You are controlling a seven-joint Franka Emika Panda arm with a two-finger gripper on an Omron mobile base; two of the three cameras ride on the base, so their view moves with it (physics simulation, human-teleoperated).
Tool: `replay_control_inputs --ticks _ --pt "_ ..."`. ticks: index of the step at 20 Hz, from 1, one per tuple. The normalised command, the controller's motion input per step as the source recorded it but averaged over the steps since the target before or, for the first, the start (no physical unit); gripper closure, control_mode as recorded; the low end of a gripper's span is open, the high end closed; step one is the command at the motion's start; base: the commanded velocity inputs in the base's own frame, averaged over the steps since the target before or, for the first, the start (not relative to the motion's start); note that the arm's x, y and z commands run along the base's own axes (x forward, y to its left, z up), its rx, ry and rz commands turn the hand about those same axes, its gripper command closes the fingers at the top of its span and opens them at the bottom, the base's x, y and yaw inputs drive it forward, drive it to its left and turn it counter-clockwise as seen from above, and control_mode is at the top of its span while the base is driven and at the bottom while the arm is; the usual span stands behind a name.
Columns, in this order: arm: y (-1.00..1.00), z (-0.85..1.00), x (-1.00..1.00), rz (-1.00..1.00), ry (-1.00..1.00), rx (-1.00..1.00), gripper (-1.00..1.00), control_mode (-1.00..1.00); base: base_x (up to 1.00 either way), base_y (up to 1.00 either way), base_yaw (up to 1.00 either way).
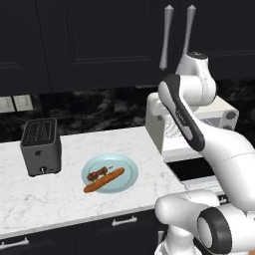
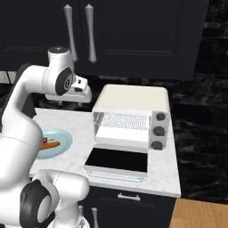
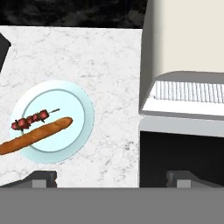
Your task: Pick up the kebab skewer and baguette bread, and place them inside the toaster oven. Close the toaster oven door and start by setting the timer.
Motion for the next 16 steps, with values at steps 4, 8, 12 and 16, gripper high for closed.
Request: replay_control_inputs --ticks 4,8,12,16 --pt "0.0 0.0 0.0 0.0 0.0 0.0 -1.0 1.0 0.51 0.0 0.02" --pt "0.0 0.0 0.0 0.0 0.0 0.0 -1.0 1.0 0.3 0.0 0.02" --pt "0.0 0.0 0.0 0.0 0.0 0.0 -1.0 1.0 0.06 0.0 0.01" --pt "0.0 0.0 0.0 0.0 0.0 0.0 -1.0 1.0 0.0 0.0 0.0"
